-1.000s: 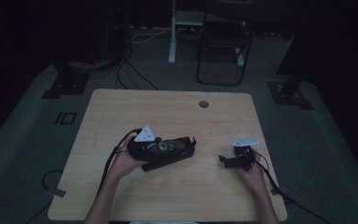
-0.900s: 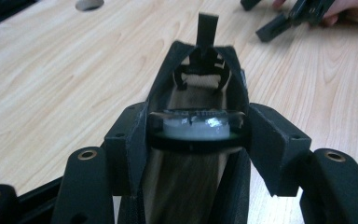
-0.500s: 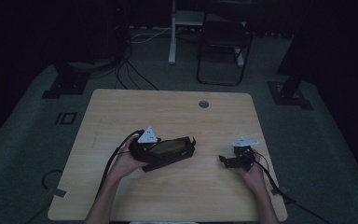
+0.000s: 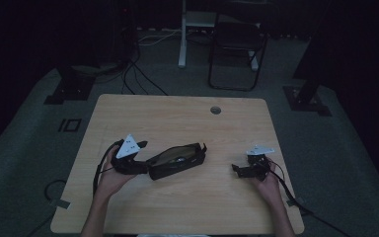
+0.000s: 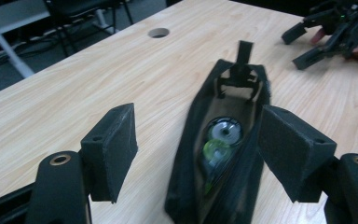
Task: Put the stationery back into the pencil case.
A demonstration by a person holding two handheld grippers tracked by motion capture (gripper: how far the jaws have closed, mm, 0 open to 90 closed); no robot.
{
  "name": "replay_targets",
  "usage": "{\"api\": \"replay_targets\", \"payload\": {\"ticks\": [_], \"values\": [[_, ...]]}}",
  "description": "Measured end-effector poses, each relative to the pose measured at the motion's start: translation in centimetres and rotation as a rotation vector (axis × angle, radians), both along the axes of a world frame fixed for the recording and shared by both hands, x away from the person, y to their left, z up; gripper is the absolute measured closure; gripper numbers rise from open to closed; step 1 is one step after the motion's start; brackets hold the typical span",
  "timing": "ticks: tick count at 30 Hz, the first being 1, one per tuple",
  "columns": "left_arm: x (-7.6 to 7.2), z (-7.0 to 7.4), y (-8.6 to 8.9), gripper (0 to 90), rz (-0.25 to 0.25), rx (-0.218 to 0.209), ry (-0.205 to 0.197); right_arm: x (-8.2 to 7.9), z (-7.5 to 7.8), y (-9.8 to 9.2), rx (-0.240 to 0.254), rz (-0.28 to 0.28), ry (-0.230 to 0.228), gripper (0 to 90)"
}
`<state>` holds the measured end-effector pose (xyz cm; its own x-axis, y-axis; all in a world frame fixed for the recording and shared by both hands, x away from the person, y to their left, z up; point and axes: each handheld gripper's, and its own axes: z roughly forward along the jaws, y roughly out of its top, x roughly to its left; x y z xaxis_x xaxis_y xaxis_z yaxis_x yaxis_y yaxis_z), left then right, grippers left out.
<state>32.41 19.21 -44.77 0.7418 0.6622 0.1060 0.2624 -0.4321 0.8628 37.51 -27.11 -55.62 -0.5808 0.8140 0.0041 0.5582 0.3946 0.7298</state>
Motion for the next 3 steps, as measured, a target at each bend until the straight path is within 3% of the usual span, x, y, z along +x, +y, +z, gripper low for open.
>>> {"api": "replay_targets", "payload": {"ticks": [3], "values": [[0.16, -0.25, 1.01, 29.0, 0.03, 0.02, 0.008, 0.0, 0.0, 0.0, 0.001, 0.0, 0.0, 12.1]]}}
